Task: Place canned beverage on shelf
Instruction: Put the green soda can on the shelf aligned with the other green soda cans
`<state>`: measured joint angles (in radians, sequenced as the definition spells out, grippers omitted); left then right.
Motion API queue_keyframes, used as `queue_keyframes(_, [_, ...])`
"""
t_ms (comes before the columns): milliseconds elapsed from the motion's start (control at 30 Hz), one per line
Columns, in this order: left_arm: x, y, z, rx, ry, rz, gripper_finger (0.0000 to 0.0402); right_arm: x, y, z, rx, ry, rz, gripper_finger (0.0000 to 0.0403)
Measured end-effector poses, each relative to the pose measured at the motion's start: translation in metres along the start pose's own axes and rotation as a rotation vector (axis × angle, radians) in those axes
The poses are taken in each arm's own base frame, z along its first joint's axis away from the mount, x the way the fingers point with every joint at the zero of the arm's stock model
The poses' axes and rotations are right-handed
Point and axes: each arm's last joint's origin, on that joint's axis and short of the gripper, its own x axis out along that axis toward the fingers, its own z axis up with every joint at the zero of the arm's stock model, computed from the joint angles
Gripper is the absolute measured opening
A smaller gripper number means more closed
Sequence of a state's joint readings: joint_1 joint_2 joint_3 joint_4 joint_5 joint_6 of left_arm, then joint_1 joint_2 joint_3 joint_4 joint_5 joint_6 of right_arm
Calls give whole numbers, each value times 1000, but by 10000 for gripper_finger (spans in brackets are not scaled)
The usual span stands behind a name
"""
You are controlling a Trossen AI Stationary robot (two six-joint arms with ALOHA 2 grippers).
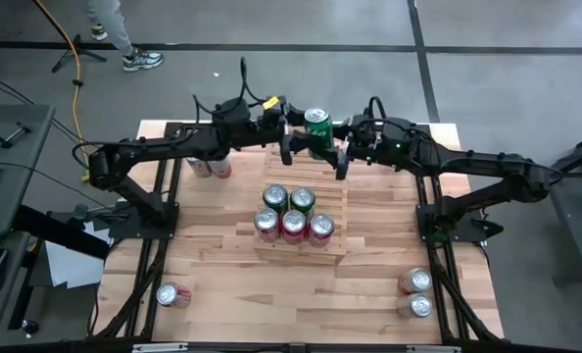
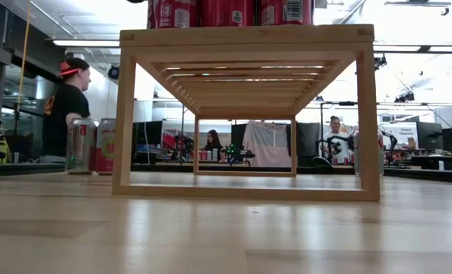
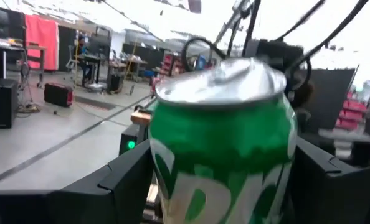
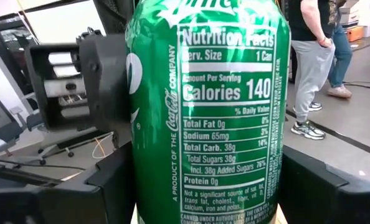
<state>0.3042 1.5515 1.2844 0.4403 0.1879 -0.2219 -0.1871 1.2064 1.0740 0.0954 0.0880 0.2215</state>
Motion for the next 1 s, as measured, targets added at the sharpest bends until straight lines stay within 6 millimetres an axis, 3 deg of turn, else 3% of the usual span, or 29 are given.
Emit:
queue_keyframes(133, [0, 0, 4, -8, -35, 4, 229, 0, 0, 0, -13, 0, 5, 283])
queue_keyframes(333, [-1, 1, 5, -7, -41, 29, 144, -1, 1, 1, -20, 1, 27, 283])
queue_keyframes(533, [-6, 5, 8, 3, -7, 50, 144, -6, 0, 0, -23, 35, 28, 286])
queue_keyframes(667, [-19, 10, 16, 42, 52, 95, 139, -24, -3, 6, 10, 69, 1, 367])
queue_keyframes(733, [-27, 11, 27, 72, 42, 141, 138, -33, -6, 8, 33, 95, -16, 384])
queue_keyframes(900, [-32, 9, 21, 75, 142, 120, 138, -49, -8, 8, 42, 136, -46, 362])
queue_keyframes(1000, [-34, 5, 26, 93, 116, 82, 136, -54, -8, 10, 42, 133, -44, 360])
